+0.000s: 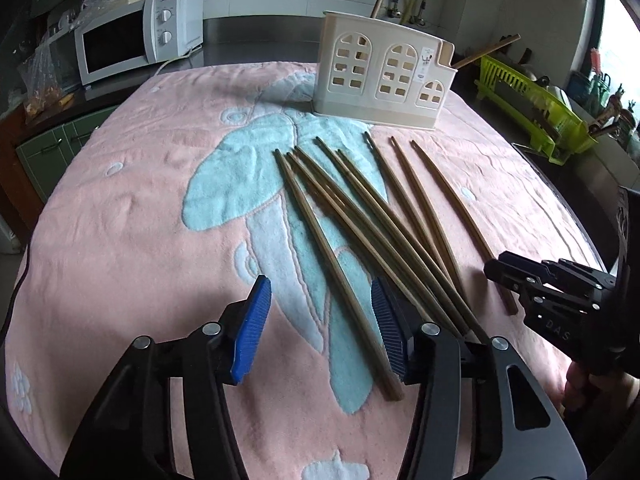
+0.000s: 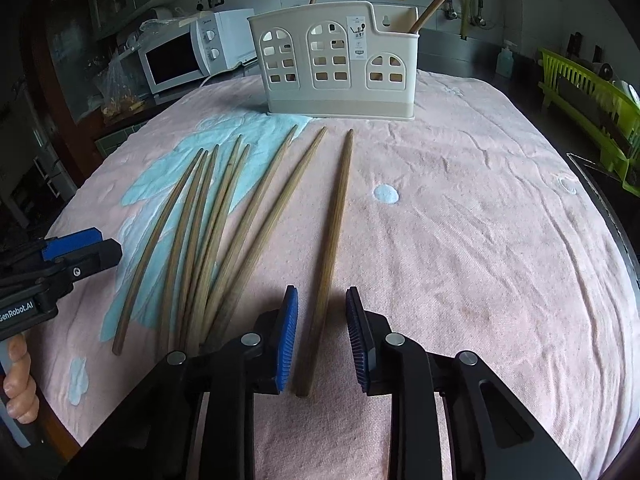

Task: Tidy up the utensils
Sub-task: 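Grasp another chopstick with the right tool while the left tool grasps one too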

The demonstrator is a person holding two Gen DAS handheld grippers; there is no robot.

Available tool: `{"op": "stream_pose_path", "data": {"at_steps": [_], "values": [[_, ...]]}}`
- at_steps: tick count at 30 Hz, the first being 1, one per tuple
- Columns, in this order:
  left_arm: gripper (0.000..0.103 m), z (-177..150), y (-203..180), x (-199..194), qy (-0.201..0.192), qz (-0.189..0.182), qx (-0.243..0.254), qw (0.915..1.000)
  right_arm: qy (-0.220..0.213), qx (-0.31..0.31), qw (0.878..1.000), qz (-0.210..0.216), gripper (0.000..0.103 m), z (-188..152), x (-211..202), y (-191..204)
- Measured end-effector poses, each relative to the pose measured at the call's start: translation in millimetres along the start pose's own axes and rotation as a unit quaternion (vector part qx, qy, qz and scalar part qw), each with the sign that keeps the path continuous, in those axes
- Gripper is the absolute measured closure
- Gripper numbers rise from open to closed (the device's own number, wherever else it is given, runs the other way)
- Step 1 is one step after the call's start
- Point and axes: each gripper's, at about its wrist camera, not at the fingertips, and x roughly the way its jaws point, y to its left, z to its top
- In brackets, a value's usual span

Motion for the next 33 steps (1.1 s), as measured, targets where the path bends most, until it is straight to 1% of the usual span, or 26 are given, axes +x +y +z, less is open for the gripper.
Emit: {"op": "stream_pose_path", "data": {"at_steps": [2,3,4,5,6,7,8,10,15,18,21,22,27,30,33], "values": [[0.051,-2,-5,3,0.005,-0.006,0.003,1.0,0.001,-0.003,1.0,-0.002,0.08,0,0,1],[0.053,-2,-7,4,0.007,-0.008,0.003,0.9999,0.001,-0.003,1.0,-0.003,0.081,0,1,1],[0.057,-3,-9,6,0.013,-0.013,0.003,0.9998,0.002,-0.004,1.0,-0.004,0.081,0,1,1],[0.059,-3,-10,9,0.019,-0.017,0.001,0.9997,0.001,-0.005,1.0,-0.006,0.083,0,1,1],[0.064,-4,-11,12,0.025,-0.02,-0.001,0.9995,0.001,-0.005,1.0,-0.008,0.085,0,1,0],[0.066,-5,-13,15,0.03,-0.021,-0.001,0.9993,0.002,-0.005,1.0,-0.009,0.086,0,2,0],[0.067,-6,-14,17,0.033,-0.02,-0.001,0.9992,0.002,-0.005,1.0,-0.008,0.087,1,2,-1],[0.071,-6,-15,20,0.039,-0.019,-0.002,0.9991,0.002,-0.004,1.0,-0.007,0.087,1,2,-2],[0.077,-3,-15,25,0.045,-0.005,-0.009,0.9989,0.001,-0.004,1.0,-0.008,0.087,1,2,-3],[0.084,0,-17,27,0.048,0.012,-0.005,0.9987,0.002,-0.008,1.0,-0.011,0.089,1,2,-2],[0.087,-1,-23,27,0.046,0.031,0.01,0.9984,0.002,-0.01,1.0,-0.014,0.094,1,3,-2],[0.09,-2,-24,27,0.045,0.034,0.013,0.9983,0.001,-0.009,1.0,-0.015,0.094,2,3,-2],[0.094,0,-18,22,0.046,0.026,0.001,0.9986,-0.007,-0.009,1.0,-0.019,0.096,2,-2,-2],[0.096,2,-10,13,0.033,0.021,-0.003,0.9992,-0.021,-0.014,0.999,-0.024,0.096,4,-12,0],[0.098,7,-2,0,0.01,0.018,-0.007,0.9998,-0.043,-0.017,0.999,-0.027,0.096,9,-26,1]]}}
